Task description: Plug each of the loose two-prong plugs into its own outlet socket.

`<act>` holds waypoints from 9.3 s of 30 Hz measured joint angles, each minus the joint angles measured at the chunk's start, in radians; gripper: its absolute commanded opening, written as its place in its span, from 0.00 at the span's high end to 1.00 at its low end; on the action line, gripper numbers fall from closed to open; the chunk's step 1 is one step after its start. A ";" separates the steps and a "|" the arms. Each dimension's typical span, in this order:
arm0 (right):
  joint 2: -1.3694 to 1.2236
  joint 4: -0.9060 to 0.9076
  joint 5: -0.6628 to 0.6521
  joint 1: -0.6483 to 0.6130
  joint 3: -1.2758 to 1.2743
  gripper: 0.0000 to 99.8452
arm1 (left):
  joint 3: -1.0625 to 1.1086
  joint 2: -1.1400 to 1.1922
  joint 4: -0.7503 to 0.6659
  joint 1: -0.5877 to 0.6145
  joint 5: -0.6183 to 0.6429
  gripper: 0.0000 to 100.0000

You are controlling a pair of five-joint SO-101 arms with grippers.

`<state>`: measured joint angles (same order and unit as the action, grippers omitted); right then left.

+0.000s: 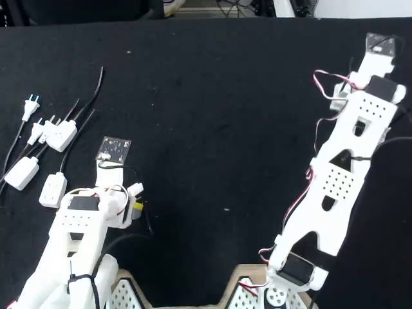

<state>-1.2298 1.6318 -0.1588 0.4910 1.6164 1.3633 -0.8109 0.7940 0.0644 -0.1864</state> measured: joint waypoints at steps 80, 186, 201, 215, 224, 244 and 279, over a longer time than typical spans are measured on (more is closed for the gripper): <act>1.590 -1.258 0.184 -0.844 -2.705 0.79 | -0.419 0.002 0.296 0.244 -0.158 0.75; 1.625 -1.258 0.262 -0.654 -2.719 0.79 | -0.918 0.876 0.440 0.242 -0.224 0.76; 1.656 -1.258 0.262 -0.586 -2.719 0.79 | -0.896 0.855 0.566 -0.181 -0.121 0.76; 1.656 -1.258 0.262 -0.586 -2.719 0.79 | -1.065 0.850 0.500 0.032 -0.035 0.76; 1.656 -1.258 0.262 -0.586 -2.719 0.79 | -1.026 0.988 0.272 0.043 0.219 0.76; 1.656 -1.258 0.262 -0.586 -2.719 0.79 | -1.026 0.870 0.532 0.256 0.095 0.76; 1.656 -1.258 0.364 -0.517 -2.719 0.79 | -0.565 0.634 -0.043 -0.287 0.169 0.76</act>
<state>0.4258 0.3736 0.2048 -0.0261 -1.1024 0.7986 -0.1772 0.7511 -0.2225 -0.0176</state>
